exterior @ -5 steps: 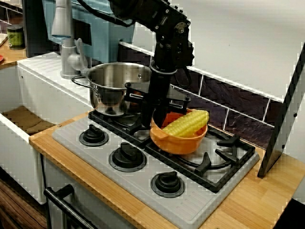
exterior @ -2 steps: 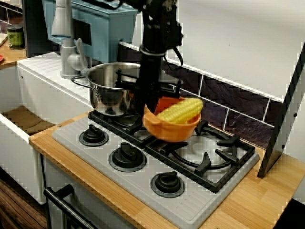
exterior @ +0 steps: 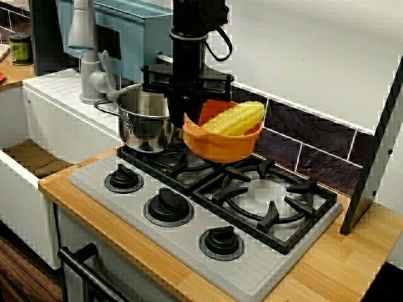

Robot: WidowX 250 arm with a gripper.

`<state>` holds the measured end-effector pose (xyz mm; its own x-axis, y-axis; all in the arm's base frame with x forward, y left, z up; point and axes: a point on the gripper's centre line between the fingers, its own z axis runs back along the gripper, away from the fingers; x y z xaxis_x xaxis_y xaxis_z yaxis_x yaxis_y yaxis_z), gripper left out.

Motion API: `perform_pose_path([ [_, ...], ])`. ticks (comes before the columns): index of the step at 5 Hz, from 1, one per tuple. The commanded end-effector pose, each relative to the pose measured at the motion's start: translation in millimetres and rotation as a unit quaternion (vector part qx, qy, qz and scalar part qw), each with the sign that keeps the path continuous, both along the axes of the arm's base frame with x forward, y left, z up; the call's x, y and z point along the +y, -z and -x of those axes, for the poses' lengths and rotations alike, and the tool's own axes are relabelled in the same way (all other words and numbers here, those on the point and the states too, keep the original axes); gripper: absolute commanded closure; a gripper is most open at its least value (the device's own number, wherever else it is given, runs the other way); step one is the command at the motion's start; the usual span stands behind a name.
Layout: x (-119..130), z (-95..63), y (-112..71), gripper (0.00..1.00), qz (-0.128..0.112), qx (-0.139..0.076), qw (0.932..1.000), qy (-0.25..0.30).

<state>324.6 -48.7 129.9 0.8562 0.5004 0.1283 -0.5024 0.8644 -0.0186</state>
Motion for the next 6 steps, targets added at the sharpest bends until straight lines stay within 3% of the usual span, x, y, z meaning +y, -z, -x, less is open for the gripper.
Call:
perform_pose_path([
  [1,11.4,4.9,-56.9,1.0,0.029,-0.052,0.9982,0.0],
  [3,24.4,10.0,-80.6,1.0,0.046,-0.065,0.9968,-0.001],
  [5,45.0,14.0,-83.7,1.0,0.053,-0.057,0.997,-0.005],
  [6,60.4,17.0,-89.8,1.0,0.059,-0.068,0.9956,-0.025],
])
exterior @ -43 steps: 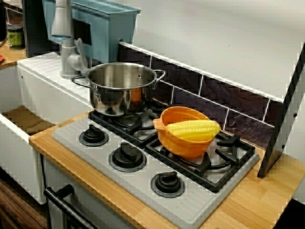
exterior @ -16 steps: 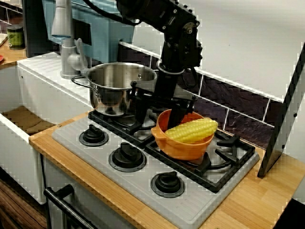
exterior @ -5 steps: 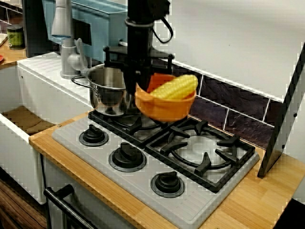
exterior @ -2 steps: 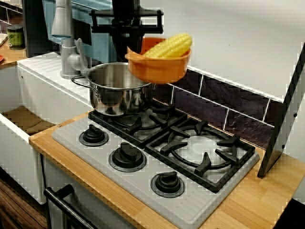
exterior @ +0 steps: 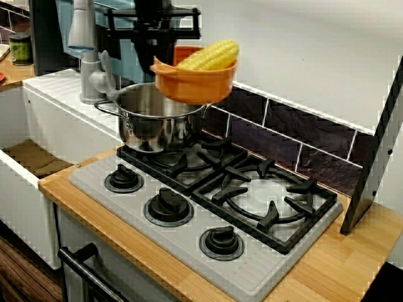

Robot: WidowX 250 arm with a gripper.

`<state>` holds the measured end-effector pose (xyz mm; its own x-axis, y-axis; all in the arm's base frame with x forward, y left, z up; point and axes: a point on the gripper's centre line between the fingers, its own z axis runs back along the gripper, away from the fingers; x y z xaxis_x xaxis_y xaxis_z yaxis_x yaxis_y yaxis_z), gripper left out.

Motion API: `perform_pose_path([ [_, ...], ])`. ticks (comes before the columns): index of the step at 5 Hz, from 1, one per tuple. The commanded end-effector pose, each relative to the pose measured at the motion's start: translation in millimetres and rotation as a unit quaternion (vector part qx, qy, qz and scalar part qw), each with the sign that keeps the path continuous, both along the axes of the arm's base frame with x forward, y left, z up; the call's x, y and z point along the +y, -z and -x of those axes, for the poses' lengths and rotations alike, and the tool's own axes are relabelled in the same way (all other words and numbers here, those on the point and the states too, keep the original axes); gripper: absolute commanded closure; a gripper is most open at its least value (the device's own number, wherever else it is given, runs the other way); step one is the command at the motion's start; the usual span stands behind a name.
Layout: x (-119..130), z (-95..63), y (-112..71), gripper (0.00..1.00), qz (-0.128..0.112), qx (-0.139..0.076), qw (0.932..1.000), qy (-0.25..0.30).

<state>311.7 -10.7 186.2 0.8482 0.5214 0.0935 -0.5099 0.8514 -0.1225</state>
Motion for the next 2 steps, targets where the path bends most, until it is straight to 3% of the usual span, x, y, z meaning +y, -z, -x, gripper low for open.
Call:
perform_pose_path([
  [1,36.5,4.9,-40.9,1.0,0.01,-0.066,0.997,-0.039],
  [2,50.3,3.7,-44.3,1.0,0.014,-0.07,0.9961,-0.052],
])
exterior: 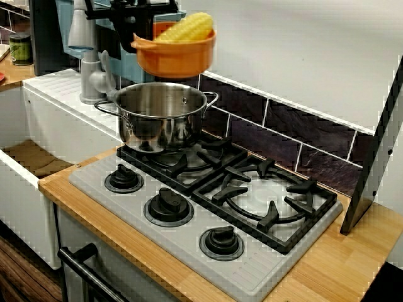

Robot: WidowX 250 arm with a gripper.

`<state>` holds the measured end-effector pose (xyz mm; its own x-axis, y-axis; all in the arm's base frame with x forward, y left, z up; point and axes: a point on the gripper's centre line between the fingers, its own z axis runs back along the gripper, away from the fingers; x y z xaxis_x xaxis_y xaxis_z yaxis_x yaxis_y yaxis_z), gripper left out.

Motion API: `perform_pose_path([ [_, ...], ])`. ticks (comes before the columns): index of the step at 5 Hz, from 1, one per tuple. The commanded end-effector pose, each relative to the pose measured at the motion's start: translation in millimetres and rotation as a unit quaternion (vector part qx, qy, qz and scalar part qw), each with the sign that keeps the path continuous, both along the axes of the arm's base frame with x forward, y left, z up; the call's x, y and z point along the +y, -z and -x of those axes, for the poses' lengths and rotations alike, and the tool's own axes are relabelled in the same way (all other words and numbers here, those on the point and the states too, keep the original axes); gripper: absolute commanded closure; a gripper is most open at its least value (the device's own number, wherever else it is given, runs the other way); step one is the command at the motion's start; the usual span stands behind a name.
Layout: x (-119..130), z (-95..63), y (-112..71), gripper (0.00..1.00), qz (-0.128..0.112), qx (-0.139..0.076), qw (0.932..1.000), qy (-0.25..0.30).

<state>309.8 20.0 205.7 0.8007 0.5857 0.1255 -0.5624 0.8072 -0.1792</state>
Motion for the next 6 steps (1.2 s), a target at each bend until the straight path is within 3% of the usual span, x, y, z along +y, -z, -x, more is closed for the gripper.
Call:
perform_pose_path([
  [1,33.2,-0.5,-23.0,1.0,-0.005,-0.044,0.9985,-0.031],
  [4,65.3,-14.2,-6.4,1.0,-0.032,-0.045,0.9955,-0.077],
  [6,77.7,-23.5,-2.5,1.0,-0.032,-0.039,0.9949,-0.088],
])
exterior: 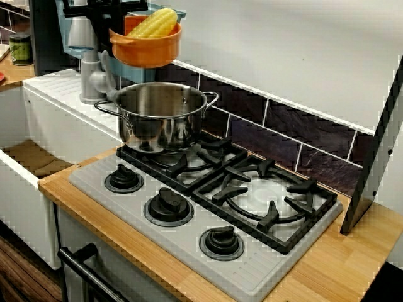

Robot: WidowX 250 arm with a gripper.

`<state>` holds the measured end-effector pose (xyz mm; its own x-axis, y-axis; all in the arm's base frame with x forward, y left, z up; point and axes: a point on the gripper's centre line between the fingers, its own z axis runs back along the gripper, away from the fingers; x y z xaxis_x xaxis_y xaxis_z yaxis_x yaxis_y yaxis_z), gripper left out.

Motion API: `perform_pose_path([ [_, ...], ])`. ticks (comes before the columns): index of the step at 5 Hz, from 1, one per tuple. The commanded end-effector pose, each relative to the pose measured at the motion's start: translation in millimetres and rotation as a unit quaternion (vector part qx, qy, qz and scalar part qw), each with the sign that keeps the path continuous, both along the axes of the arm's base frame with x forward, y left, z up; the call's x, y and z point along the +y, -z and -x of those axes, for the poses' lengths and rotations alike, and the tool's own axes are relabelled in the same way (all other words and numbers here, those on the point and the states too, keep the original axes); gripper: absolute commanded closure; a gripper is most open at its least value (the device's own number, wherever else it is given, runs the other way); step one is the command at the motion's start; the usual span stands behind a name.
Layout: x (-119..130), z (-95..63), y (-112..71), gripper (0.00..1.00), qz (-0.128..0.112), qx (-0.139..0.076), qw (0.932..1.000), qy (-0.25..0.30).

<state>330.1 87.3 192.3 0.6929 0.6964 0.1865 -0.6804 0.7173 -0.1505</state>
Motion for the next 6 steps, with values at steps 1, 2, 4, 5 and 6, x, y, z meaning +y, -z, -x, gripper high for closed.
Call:
perform_pose_path([
  [1,13.7,-5.2,-13.5,1.0,-0.006,-0.023,0.9997,-0.009],
  [2,13.3,-8.3,-9.5,1.0,-0.005,-0.017,0.9998,-0.007],
  [4,-5.4,-17.2,-10.2,1.0,-0.012,-0.011,0.9996,0.023],
  [5,-18.8,-19.3,-11.2,1.0,-0.013,-0.009,0.9991,0.039],
  [6,-36.5,-20.2,-10.0,1.0,-0.018,-0.006,0.998,0.06],
])
